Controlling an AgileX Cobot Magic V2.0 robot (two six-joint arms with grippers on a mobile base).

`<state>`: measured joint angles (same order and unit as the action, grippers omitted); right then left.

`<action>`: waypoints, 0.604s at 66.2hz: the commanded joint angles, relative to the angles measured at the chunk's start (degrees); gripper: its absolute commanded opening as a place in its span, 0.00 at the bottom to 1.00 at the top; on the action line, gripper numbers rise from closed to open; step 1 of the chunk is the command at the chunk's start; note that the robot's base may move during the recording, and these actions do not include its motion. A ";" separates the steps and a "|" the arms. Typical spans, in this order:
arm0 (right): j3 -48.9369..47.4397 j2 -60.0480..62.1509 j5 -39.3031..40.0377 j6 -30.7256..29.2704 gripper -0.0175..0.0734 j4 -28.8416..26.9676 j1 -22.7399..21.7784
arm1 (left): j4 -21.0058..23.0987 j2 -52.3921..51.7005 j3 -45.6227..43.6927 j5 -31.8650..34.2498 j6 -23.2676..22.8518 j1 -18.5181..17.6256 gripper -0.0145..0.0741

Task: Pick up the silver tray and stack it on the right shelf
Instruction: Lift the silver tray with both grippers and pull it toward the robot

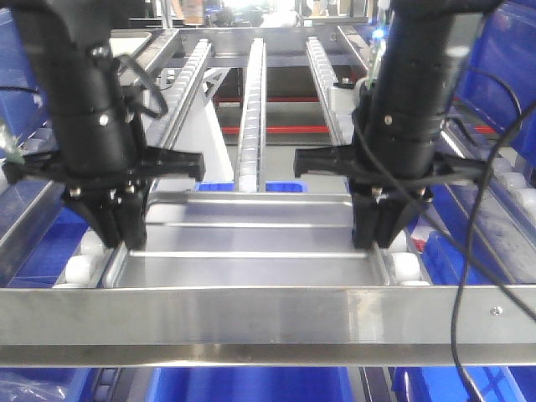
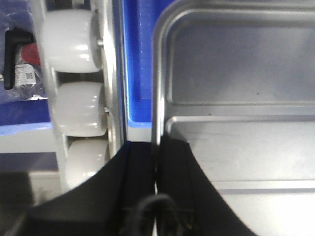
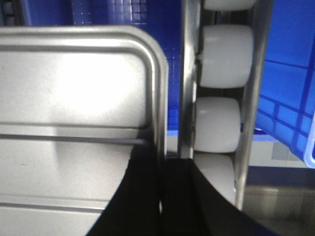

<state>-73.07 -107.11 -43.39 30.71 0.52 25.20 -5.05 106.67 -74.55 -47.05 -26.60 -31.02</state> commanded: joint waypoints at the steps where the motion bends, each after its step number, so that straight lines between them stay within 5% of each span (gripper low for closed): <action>1: -4.49 5.20 -2.39 -0.47 0.25 -0.04 -0.21 | 0.34 -3.69 -4.75 -4.25 0.41 -0.39 0.05; 18: -4.74 11.55 -7.03 8.07 0.25 0.93 2.18 | 2.25 -10.70 -5.47 -9.31 -0.90 -0.74 0.05; 40: 4.27 21.27 -8.81 15.53 0.25 5.34 11.03 | -0.30 -23.68 6.60 -9.77 -7.87 -5.69 0.05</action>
<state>-69.62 -90.85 -54.31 44.38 5.41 34.61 -5.19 88.45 -69.34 -58.22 -31.10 -34.60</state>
